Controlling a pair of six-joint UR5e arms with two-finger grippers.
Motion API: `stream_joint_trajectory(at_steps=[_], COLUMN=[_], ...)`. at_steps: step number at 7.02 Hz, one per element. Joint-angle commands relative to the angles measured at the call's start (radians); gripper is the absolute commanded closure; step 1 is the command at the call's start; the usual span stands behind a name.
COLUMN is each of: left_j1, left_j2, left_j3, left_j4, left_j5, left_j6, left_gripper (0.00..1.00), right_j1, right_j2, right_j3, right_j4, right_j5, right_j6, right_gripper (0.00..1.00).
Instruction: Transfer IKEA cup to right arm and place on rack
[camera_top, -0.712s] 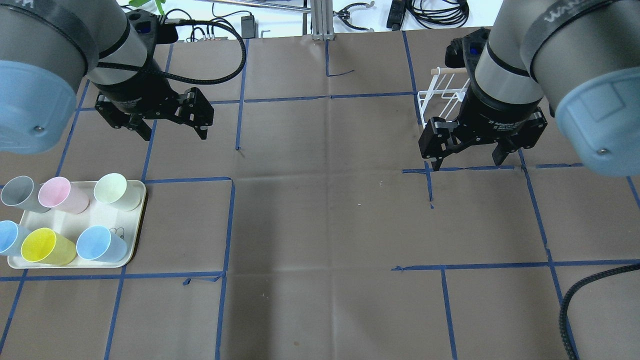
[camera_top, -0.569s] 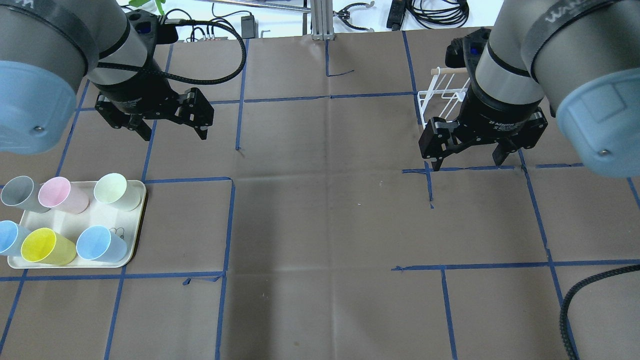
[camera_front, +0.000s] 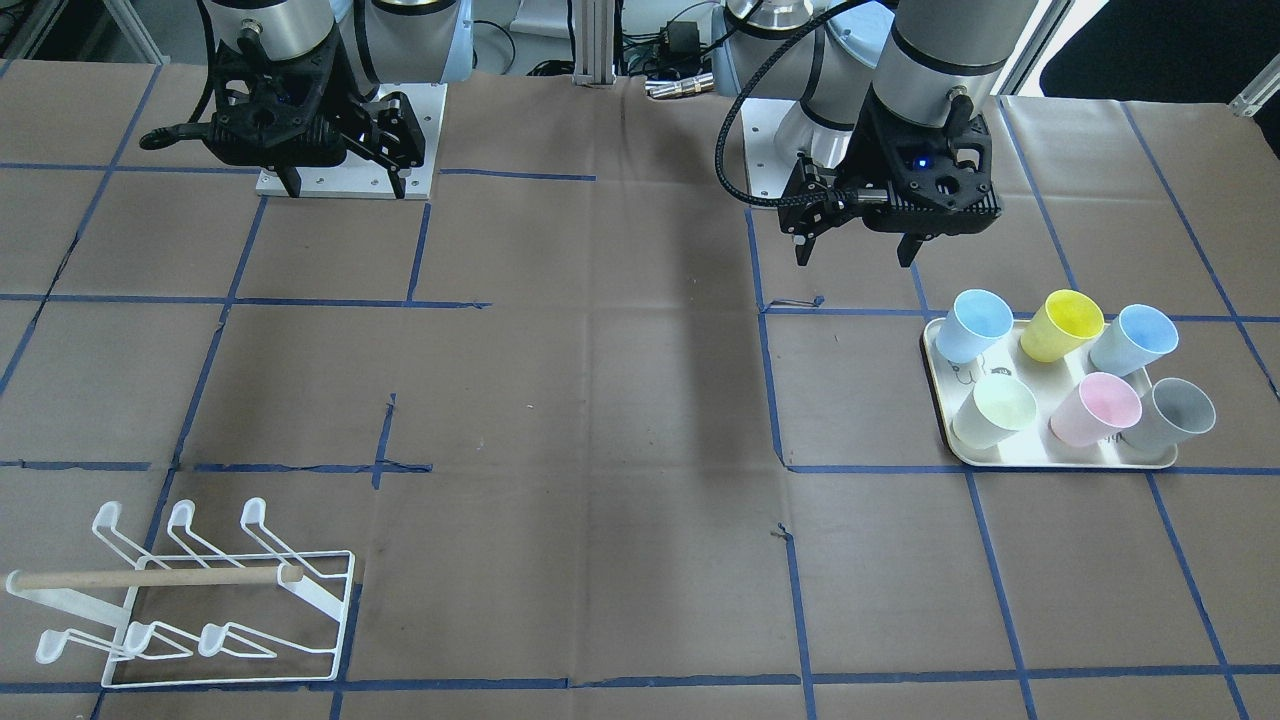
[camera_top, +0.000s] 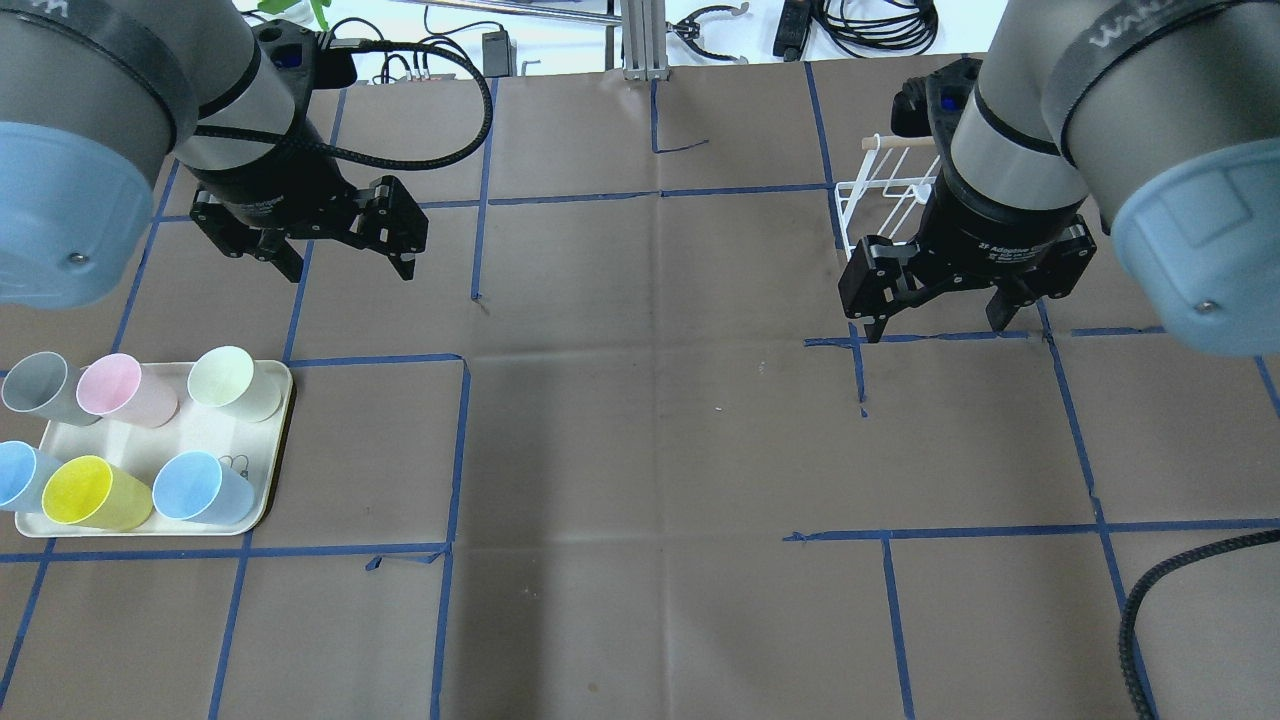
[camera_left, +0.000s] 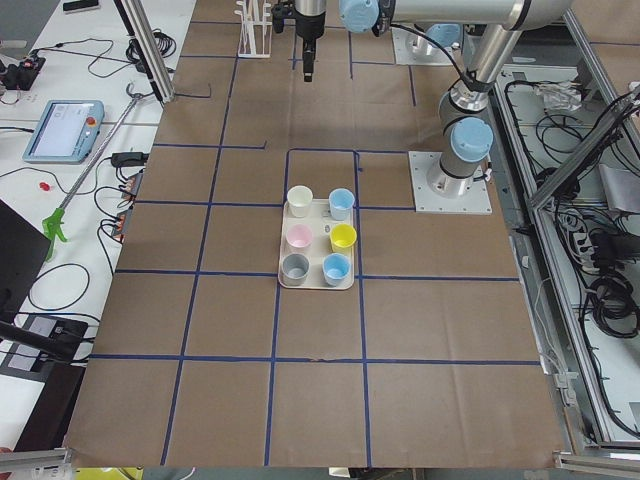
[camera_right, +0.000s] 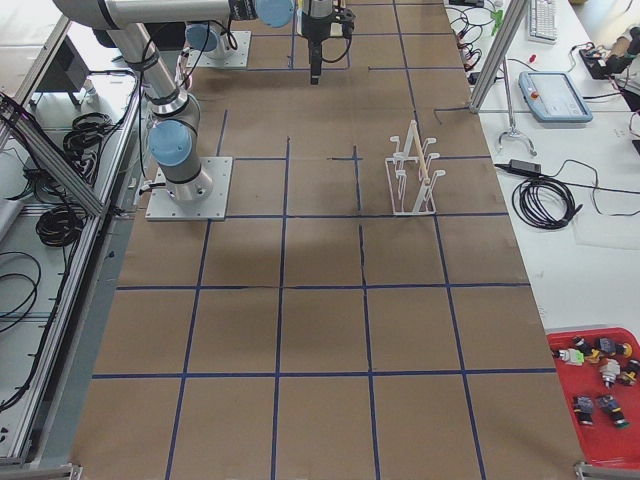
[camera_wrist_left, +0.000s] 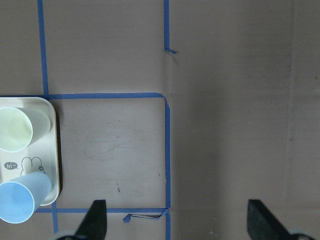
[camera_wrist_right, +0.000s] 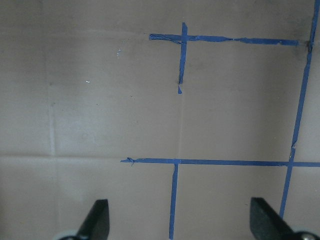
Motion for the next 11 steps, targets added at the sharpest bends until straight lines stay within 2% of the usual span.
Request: stream_joint_trajectory(at_steps=[1, 3, 4, 6, 7, 9, 11], left_j1=[0.000, 0.020, 0.046, 0.203, 0.260, 0.319, 0.340], left_j2=[0.005, 0.009, 0.008, -0.015, -0.035, -0.044, -0.047], left_j3=[-0.001, -0.007, -0.005, -0.012, -0.031, -0.102, -0.226], left_j4=[0.000, 0.000, 0.012, 0.018, 0.061, 0.142, 0.306], left_j5=[0.002, 0.003, 0.008, 0.006, 0.008, 0.006, 0.009], left_j6=[0.001, 0.033, 0.115, 0.244, 0.325, 0.352, 0.375], left_gripper=[0.00, 0.00, 0.00, 0.00, 0.00, 0.01, 0.01], right_j1=[0.000, 0.000, 0.000, 0.000, 0.000, 0.000, 0.000], right_j2=[0.002, -0.002, -0.003, -0.001, 0.001, -0.004, -0.001], right_j3=[0.002, 0.002, 0.002, 0.002, 0.002, 0.002, 0.002], right_j4=[0.000, 0.000, 0.000, 0.000, 0.000, 0.000, 0.000], right_j5=[0.003, 0.005, 0.005, 0.006, 0.005, 0.005, 0.006], right_j6=[0.000, 0.001, 0.002, 0.002, 0.002, 0.002, 0.002], right_gripper=[0.00, 0.00, 0.00, 0.00, 0.00, 0.00, 0.00])
